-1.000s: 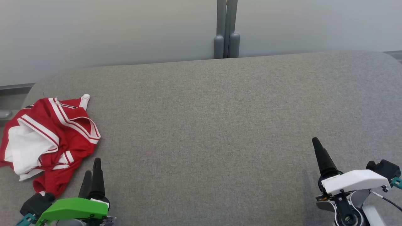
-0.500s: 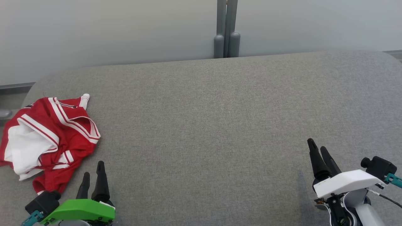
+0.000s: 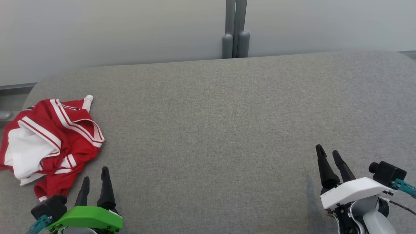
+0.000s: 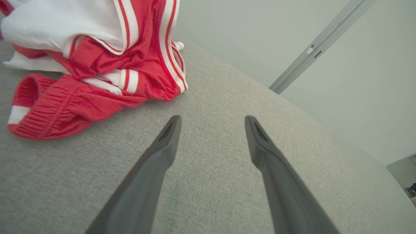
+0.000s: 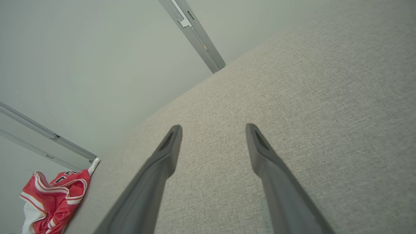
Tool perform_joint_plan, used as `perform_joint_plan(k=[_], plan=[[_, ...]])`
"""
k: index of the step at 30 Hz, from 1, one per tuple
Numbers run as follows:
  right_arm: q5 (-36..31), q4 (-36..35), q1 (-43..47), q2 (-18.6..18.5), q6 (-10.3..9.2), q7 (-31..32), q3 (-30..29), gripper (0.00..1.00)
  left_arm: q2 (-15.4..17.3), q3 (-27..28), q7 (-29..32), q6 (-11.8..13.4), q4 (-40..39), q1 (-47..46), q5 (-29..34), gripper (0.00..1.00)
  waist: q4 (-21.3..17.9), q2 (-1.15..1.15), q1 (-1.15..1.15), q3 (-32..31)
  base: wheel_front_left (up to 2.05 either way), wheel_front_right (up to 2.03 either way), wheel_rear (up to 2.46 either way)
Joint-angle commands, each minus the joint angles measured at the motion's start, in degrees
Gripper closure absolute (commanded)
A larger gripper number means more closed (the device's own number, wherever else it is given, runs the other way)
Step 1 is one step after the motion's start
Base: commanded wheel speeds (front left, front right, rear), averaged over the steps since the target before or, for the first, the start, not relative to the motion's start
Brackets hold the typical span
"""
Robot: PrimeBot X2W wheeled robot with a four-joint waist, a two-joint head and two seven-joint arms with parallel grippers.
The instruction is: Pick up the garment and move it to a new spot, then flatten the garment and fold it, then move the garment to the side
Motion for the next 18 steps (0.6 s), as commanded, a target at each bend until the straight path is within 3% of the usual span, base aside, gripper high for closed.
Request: perform_joint_plan(k=[1, 18], plan=[[-1.7, -0.3, -0.2, -0.4, 0.02, -0.8, 0.2, 0.00, 0.4, 0.2, -0.7, 0.4, -0.8, 0.0, 1.8, 0.00, 0.0, 0.00, 0.00, 0.0, 0.00, 0.00, 0.00], [-12.1, 1.0, 0.2, -1.0, 0.02, -3.5, 1.6, 0.00, 0.2, 0.3, -3.1, 1.0, -0.2, 0.9, 10.9, 0.00, -0.1, 0.00, 0.00, 0.1, 0.00, 0.00, 0.00]])
